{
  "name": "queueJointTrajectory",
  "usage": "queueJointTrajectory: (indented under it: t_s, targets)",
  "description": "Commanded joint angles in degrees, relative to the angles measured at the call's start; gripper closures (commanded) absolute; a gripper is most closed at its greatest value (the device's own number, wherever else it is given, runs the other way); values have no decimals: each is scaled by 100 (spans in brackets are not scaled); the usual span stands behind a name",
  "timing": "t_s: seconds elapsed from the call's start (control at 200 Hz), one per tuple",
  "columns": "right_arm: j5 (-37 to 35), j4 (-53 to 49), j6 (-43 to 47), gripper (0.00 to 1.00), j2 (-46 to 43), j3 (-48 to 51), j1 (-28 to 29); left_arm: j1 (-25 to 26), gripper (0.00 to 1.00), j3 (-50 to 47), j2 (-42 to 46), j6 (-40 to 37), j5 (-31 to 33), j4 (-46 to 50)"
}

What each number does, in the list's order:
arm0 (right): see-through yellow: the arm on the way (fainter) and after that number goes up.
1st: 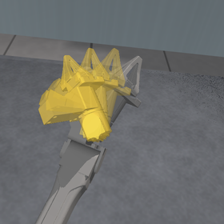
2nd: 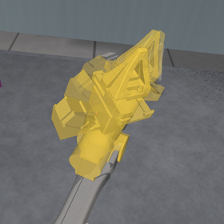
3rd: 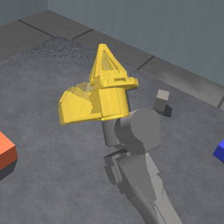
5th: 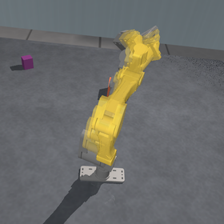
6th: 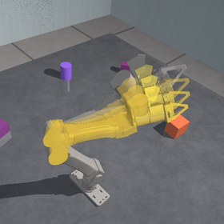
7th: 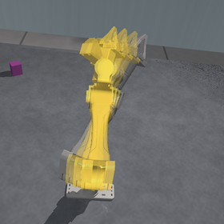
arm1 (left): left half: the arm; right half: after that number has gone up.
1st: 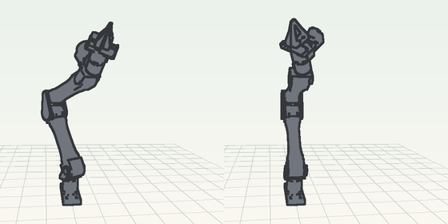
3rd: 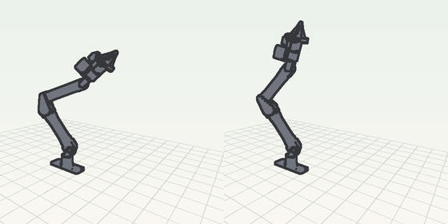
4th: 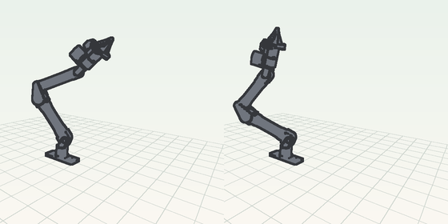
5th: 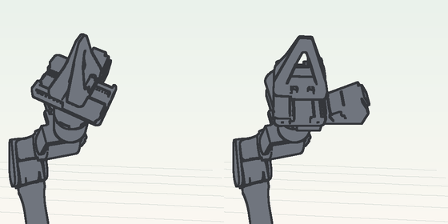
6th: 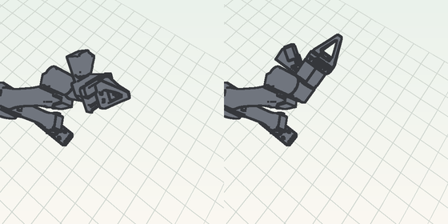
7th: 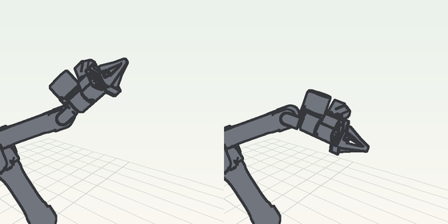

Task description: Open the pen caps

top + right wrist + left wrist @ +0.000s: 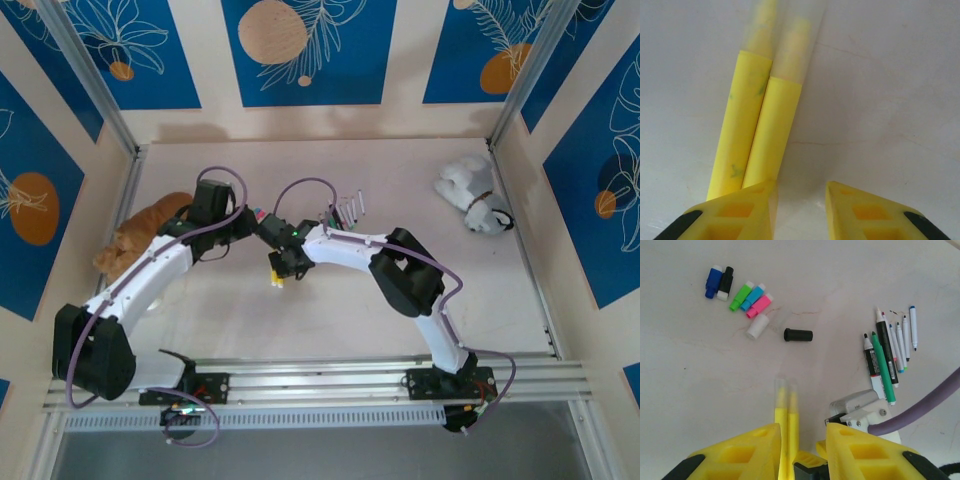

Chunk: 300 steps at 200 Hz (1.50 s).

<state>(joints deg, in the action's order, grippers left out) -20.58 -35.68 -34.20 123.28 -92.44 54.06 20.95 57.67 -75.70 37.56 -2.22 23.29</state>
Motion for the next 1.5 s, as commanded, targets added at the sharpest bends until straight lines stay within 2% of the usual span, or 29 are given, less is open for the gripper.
queueJointTrajectory:
  t_s: [0.0, 0.38, 0.53, 0.771, 0.986, 1.146, 1.231, 1.331, 1.496]
  targets:
    - [1, 130, -139, 68, -128, 72, 71, 23, 71, -169, 99, -54, -95, 35]
    - [-325, 110, -159, 68, -465, 34, 260, 23, 71, -254, 118, -90, -99, 1]
    - [159, 215, -223, 68, -253, 13, 159, 28, 71, -291, 69, -92, -130, -52]
    - [360, 691, -312, 68, -501, 343, 87, 23, 71, -300, 22, -99, -132, -96]
    - [417, 322, -341, 68, -202, 126, -10, 20, 72, -274, -91, -81, -154, -140]
    - [102, -302, -295, 69, 230, -319, 27, 6, 72, -239, -200, -91, -160, -149]
    - [199, -218, -326, 70, 226, -246, 33, 3, 72, -230, -235, -75, -165, -188]
    - [275, 397, -370, 71, -116, 239, 56, -19, 72, -247, -252, -74, -206, -218]
    - [377, -19, -253, 71, 63, -72, -60, -60, 72, -274, -305, -117, -268, -228]
